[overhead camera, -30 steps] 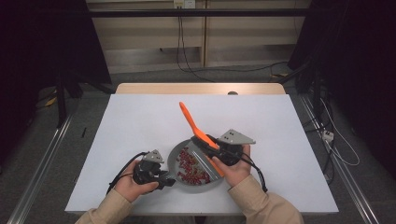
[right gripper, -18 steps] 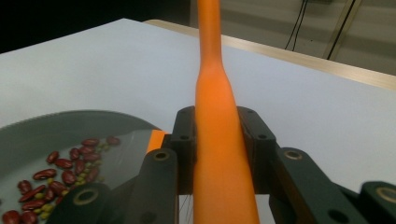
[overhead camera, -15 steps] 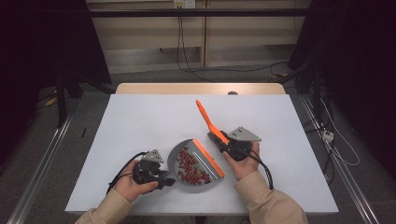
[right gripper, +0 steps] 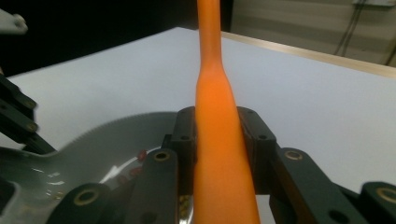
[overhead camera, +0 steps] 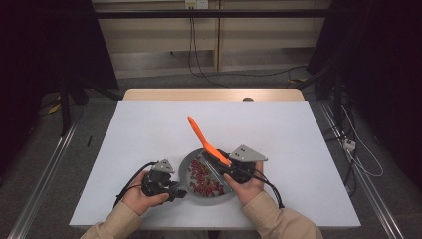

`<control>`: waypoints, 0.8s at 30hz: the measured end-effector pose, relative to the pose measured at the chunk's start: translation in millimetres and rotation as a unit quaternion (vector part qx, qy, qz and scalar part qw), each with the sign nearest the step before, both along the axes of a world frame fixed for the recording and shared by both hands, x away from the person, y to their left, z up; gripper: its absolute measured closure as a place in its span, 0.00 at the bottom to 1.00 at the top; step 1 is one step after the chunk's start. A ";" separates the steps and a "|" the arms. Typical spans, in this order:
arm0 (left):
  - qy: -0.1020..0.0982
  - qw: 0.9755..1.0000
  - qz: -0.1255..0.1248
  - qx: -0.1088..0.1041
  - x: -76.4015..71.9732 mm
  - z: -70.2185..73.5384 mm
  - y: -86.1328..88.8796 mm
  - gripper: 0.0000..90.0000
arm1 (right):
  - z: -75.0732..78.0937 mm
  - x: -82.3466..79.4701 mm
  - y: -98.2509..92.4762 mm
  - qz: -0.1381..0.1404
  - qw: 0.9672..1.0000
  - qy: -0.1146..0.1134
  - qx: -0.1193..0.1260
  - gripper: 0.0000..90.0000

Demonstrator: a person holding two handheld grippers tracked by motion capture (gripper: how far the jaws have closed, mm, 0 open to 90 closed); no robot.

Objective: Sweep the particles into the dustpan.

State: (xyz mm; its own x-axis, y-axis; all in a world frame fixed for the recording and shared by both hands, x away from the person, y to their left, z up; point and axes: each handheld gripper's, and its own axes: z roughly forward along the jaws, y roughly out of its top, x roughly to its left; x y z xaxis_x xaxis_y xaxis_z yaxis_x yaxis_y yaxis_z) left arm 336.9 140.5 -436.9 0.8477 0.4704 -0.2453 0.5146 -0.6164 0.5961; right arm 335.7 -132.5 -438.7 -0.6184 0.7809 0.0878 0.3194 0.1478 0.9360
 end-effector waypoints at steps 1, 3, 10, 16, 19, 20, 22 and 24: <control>-0.003 1.000 -0.001 0.000 -0.7 0.3 -0.1 0.69 | 1.5 0.9 -1.0 -0.002 1.000 -0.001 -0.002 0.79; -0.007 1.000 -0.006 0.002 -2.0 1.7 -0.1 0.69 | 4.5 2.7 -4.6 -0.011 1.000 -0.007 -0.007 0.79; -0.029 0.999 -0.010 0.022 -6.6 8.1 -3.3 0.61 | 5.8 8.8 -21.4 -0.037 0.999 -0.002 -0.012 0.79; -0.043 0.998 -0.010 0.050 -6.7 1.4 -15.6 0.60 | 5.8 9.9 -27.5 -0.044 0.999 -0.002 -0.018 0.79; -0.063 0.996 -0.007 0.067 -8.7 0.2 -19.2 0.68 | 4.5 10.4 -29.2 -0.047 0.999 0.000 -0.021 0.79; -0.063 0.996 -0.006 0.062 -8.7 -0.3 -19.1 0.70 | 4.2 10.3 -29.8 -0.049 0.999 0.002 -0.021 0.79; -0.062 0.997 0.003 0.050 -9.7 -2.0 -17.7 0.71 | 4.0 10.8 -31.8 -0.051 0.998 0.002 -0.021 0.79; -0.064 0.997 0.005 0.041 -9.7 -3.0 -15.1 0.71 | 4.5 10.7 -34.9 -0.054 0.998 0.002 -0.019 0.79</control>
State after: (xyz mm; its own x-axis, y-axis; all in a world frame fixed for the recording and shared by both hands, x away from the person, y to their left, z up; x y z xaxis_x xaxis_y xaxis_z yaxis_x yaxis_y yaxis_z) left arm 327.2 125.4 -439.9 0.8646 0.4935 -0.0946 0.4436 -0.6611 0.6052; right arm 346.4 -167.3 -434.1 -0.5307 0.8455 0.0589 0.3381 0.1475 0.9295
